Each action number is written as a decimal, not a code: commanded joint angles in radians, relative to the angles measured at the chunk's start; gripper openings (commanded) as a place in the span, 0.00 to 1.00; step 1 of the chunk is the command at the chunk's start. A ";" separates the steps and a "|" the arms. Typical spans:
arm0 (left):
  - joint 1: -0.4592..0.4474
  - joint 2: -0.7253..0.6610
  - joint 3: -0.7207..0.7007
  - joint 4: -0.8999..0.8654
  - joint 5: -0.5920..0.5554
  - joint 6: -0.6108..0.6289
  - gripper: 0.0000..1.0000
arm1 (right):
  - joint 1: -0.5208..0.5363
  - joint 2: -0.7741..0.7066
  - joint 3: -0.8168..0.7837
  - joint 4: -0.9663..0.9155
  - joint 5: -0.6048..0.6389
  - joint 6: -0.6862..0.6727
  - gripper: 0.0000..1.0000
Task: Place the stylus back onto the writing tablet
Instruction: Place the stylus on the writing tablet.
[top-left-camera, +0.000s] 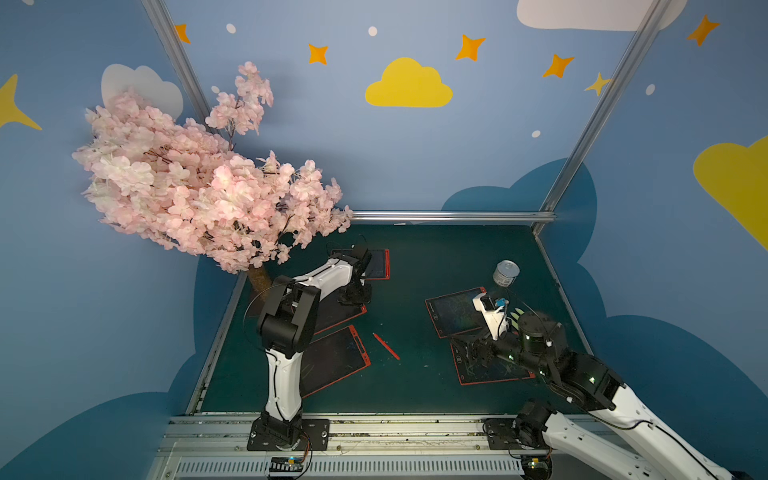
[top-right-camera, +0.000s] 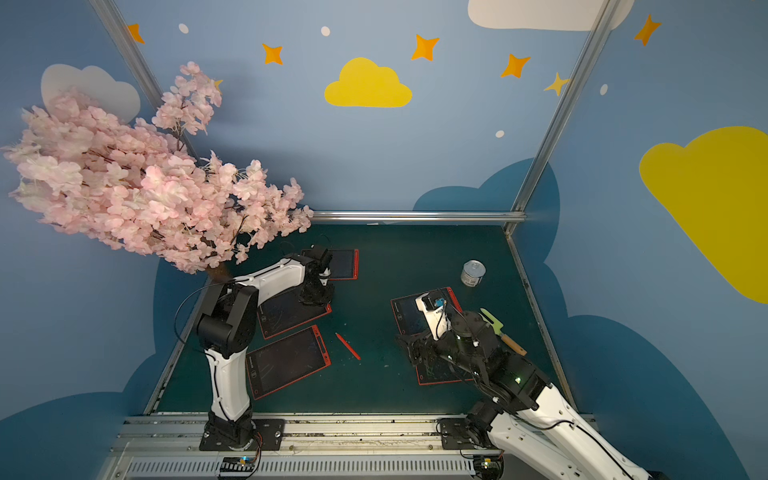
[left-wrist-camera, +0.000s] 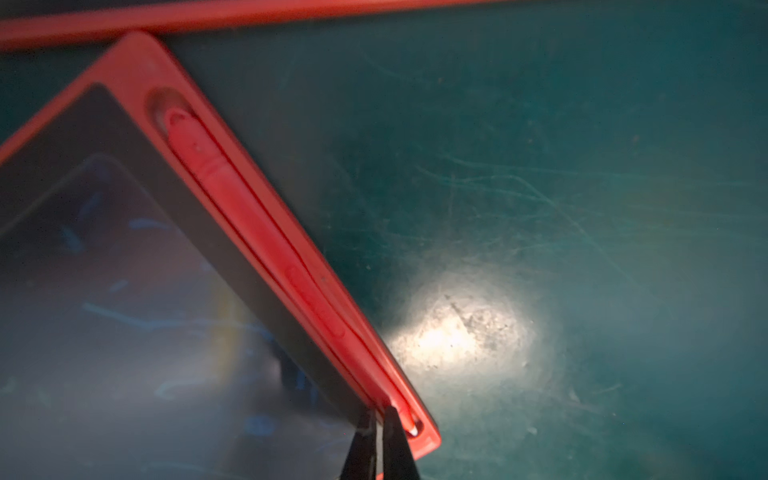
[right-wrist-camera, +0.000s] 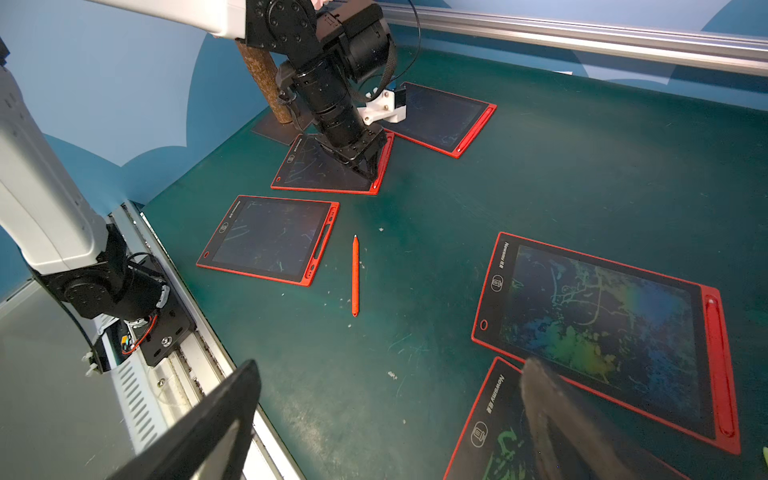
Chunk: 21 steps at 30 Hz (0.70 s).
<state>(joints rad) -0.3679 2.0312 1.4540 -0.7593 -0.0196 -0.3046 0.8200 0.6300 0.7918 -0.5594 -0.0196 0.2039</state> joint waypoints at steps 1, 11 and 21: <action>-0.002 0.017 0.026 -0.013 -0.014 -0.010 0.09 | 0.004 0.002 -0.002 -0.009 0.006 -0.002 0.97; -0.002 0.029 0.034 -0.014 -0.019 -0.014 0.09 | 0.005 -0.003 -0.005 -0.011 0.007 0.001 0.96; -0.002 0.040 0.042 -0.017 -0.019 -0.014 0.09 | 0.006 -0.003 -0.004 -0.013 0.009 0.003 0.97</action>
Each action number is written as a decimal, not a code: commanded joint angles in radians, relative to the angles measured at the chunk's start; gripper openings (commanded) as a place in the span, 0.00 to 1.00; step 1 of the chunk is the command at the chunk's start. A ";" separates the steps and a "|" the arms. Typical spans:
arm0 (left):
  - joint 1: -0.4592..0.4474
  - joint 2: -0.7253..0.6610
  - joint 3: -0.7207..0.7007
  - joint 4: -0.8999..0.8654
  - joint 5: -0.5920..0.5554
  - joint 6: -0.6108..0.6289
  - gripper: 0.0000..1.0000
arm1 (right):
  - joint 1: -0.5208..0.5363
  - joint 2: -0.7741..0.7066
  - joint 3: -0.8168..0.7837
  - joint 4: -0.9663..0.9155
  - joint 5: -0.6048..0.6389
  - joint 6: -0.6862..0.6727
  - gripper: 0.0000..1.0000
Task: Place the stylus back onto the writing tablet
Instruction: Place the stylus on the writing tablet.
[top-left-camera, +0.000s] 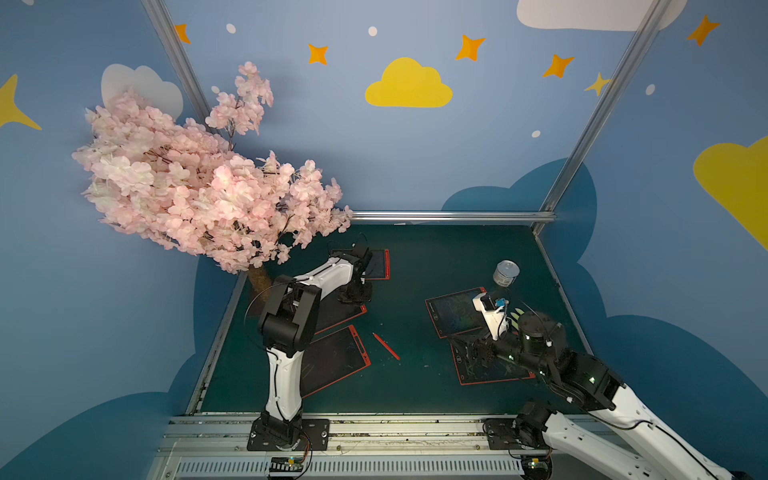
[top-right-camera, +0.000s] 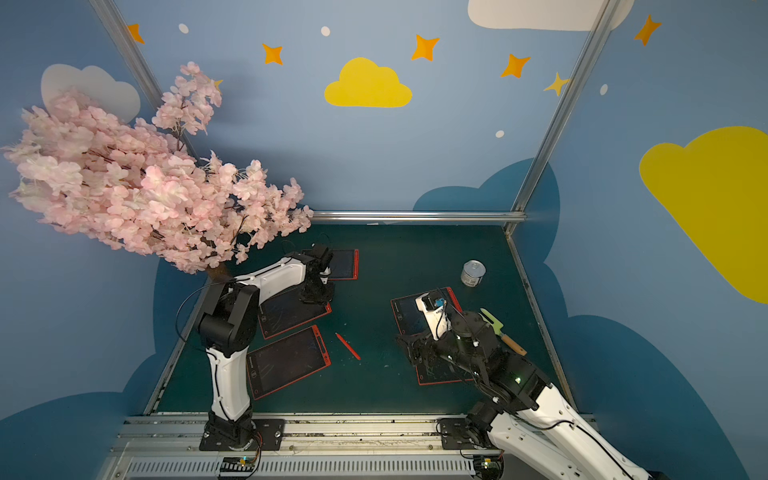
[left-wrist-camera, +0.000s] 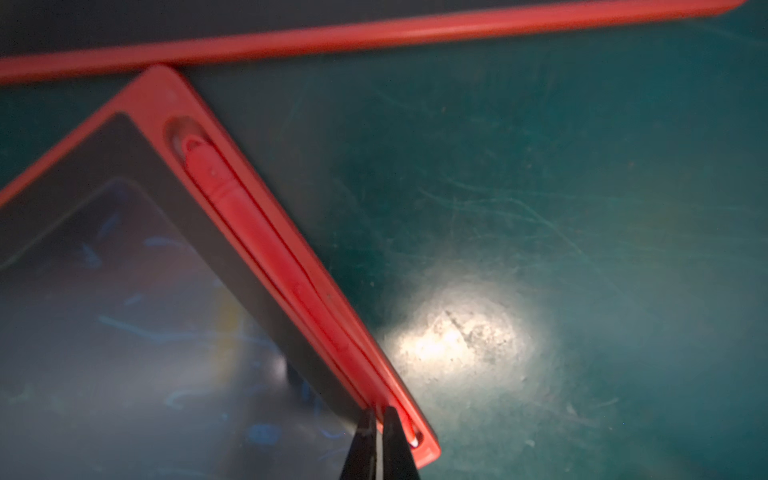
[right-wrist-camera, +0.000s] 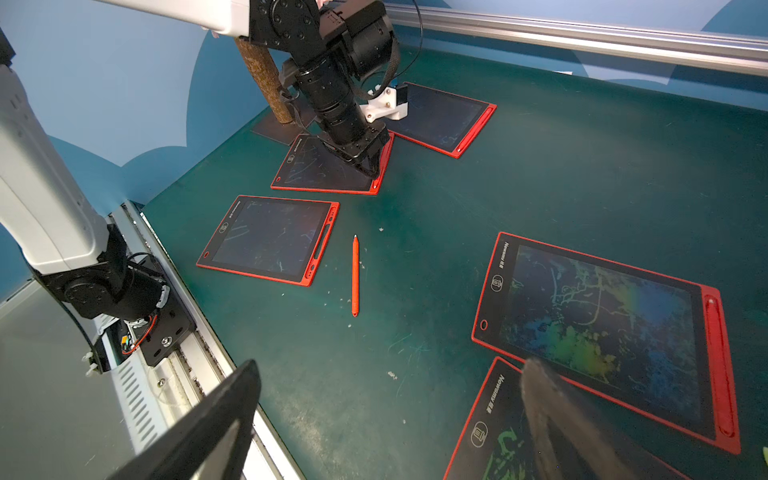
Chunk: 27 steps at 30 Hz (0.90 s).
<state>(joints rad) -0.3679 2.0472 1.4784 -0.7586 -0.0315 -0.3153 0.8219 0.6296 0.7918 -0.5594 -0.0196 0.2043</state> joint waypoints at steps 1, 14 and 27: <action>-0.002 0.026 0.020 -0.020 -0.008 -0.004 0.09 | 0.004 -0.003 -0.005 -0.013 0.010 0.004 0.97; -0.002 0.037 0.028 -0.039 -0.018 -0.005 0.08 | 0.004 -0.002 -0.005 -0.013 0.010 0.004 0.97; -0.002 0.044 0.034 -0.062 -0.027 -0.008 0.07 | 0.004 -0.005 -0.005 -0.014 0.016 0.006 0.97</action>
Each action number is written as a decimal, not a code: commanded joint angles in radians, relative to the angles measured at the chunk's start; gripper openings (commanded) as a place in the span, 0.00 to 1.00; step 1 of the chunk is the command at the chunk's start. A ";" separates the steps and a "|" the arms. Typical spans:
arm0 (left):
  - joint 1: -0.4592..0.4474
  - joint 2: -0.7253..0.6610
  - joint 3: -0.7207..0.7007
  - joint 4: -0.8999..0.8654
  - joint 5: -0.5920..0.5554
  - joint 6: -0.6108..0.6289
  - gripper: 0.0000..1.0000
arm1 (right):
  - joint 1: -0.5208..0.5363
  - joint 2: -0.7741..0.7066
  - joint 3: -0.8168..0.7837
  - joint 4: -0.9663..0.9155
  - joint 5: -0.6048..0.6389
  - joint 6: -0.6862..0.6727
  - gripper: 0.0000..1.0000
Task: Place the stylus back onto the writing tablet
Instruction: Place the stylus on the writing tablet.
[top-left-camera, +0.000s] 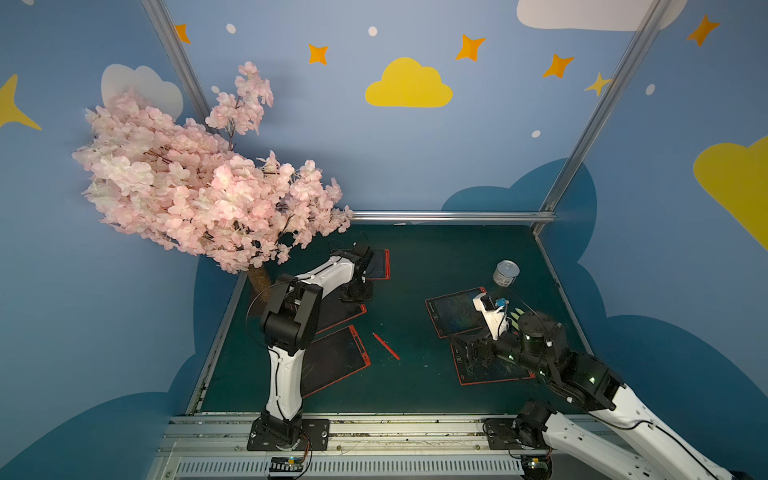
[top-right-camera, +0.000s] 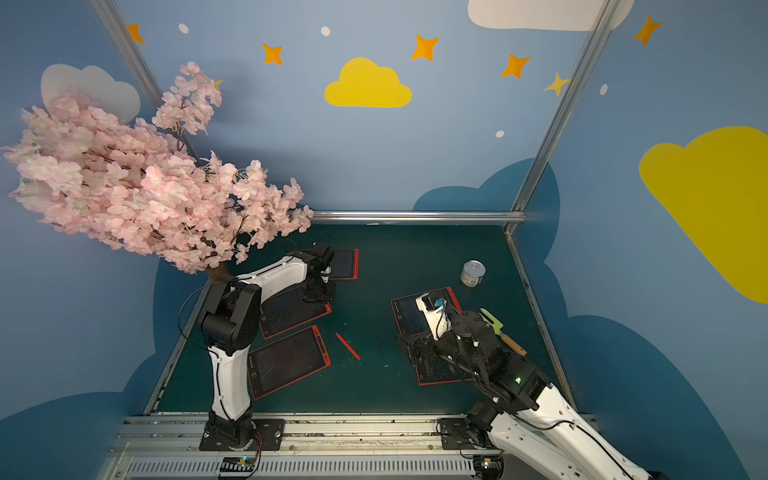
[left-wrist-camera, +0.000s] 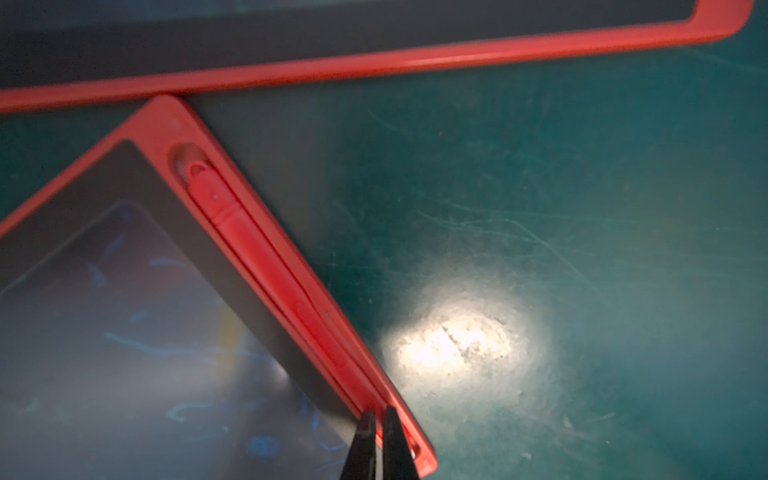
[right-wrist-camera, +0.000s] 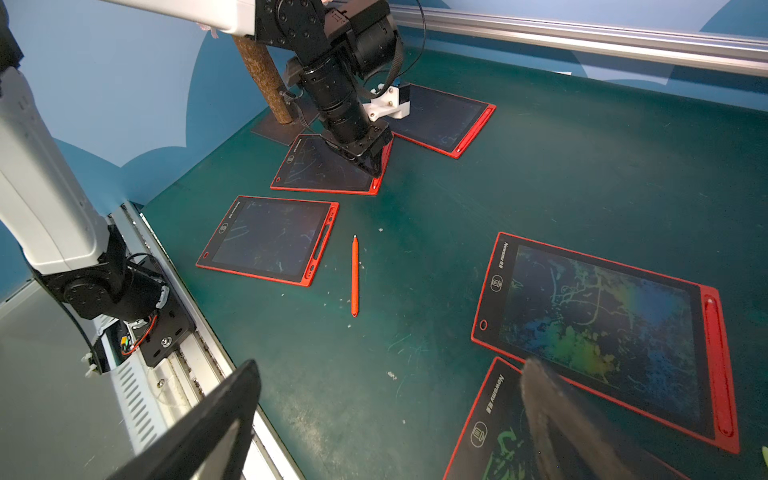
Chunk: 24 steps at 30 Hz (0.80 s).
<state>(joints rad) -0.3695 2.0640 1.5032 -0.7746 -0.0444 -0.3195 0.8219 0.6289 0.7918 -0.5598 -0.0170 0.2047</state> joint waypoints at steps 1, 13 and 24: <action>0.001 0.030 0.008 -0.047 -0.014 -0.004 0.07 | 0.004 -0.005 -0.005 -0.014 0.014 0.005 0.97; 0.009 0.011 0.009 -0.045 -0.005 -0.013 0.07 | 0.005 0.003 -0.003 -0.015 0.015 0.004 0.97; 0.048 -0.016 0.033 -0.040 0.005 -0.026 0.07 | 0.004 0.003 -0.002 -0.017 0.014 0.005 0.97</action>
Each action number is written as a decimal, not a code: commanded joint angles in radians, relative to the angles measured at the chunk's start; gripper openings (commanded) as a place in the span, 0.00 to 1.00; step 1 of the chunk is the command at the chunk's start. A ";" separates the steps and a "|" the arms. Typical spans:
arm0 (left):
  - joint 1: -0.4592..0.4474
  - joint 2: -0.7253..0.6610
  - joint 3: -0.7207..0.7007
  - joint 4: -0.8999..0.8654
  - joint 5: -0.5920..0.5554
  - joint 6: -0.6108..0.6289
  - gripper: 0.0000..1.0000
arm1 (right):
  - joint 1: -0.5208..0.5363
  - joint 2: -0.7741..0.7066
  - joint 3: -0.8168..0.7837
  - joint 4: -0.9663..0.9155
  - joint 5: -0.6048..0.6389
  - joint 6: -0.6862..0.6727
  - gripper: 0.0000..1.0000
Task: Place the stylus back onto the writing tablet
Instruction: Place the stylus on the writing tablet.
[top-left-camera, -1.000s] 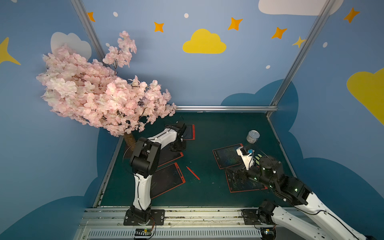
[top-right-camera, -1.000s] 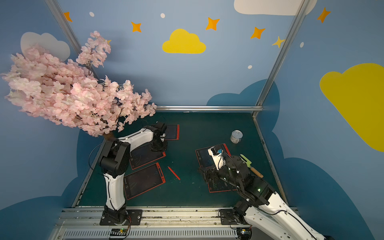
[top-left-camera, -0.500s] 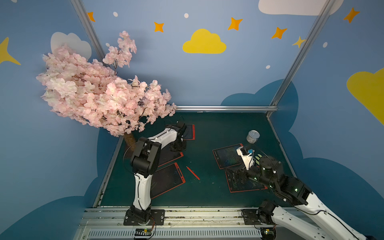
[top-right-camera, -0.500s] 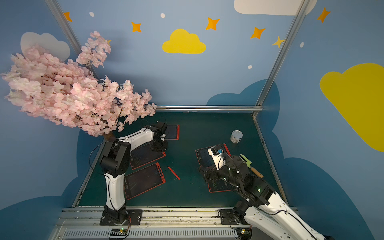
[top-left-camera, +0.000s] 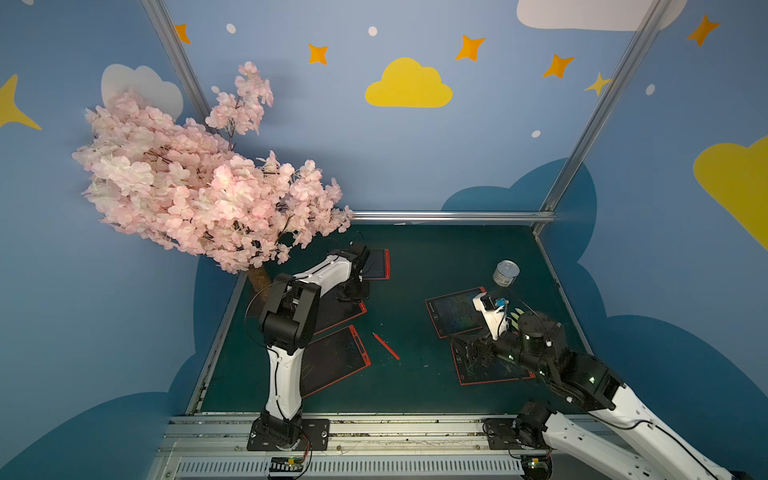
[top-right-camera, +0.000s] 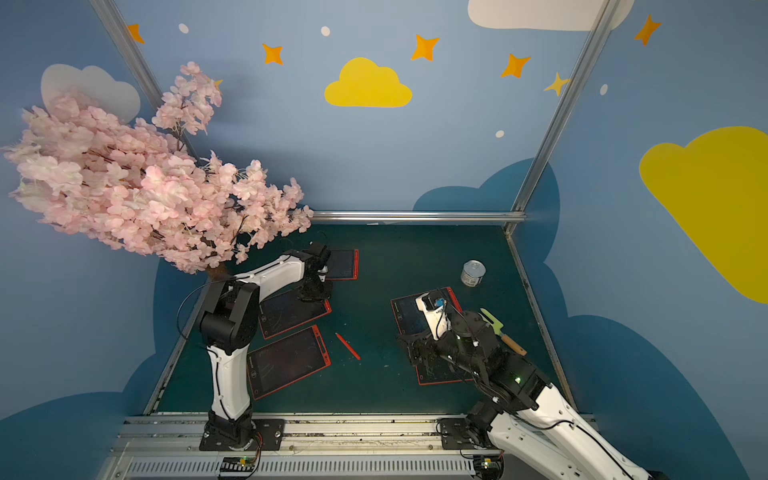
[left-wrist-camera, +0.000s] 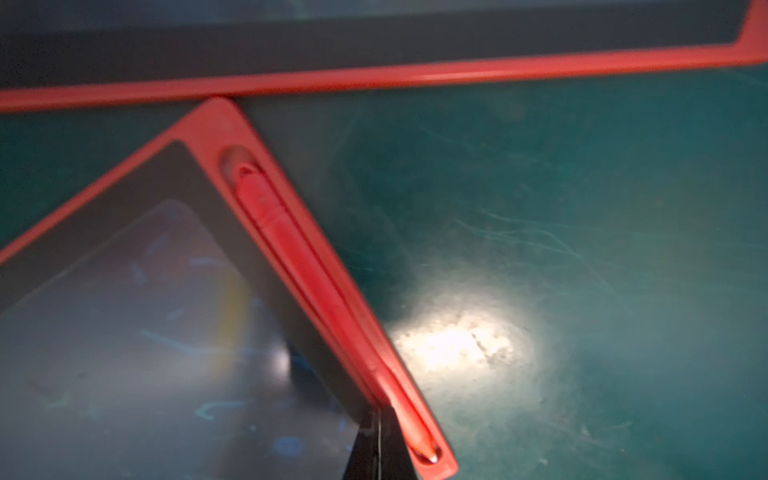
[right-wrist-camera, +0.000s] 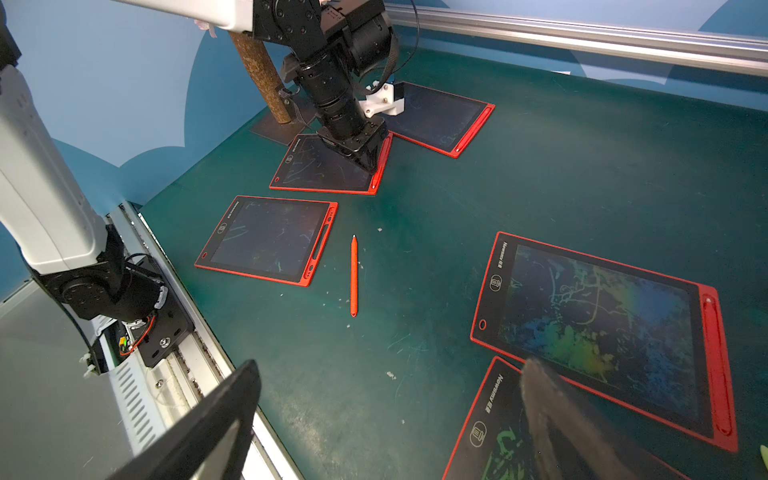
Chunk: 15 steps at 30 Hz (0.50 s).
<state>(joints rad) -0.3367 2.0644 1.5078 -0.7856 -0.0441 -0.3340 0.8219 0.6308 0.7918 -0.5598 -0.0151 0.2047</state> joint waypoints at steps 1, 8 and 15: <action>0.017 -0.017 0.032 -0.027 0.003 -0.012 0.07 | 0.005 0.001 -0.003 -0.017 0.012 0.005 0.97; 0.054 -0.010 0.051 0.015 0.031 -0.027 0.07 | 0.004 0.003 0.000 -0.020 0.014 0.005 0.97; 0.070 0.012 0.081 0.037 0.036 -0.035 0.08 | 0.004 0.001 0.003 -0.023 0.015 0.003 0.97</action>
<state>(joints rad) -0.2722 2.0644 1.5646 -0.7559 -0.0238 -0.3618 0.8219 0.6319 0.7918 -0.5671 -0.0097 0.2047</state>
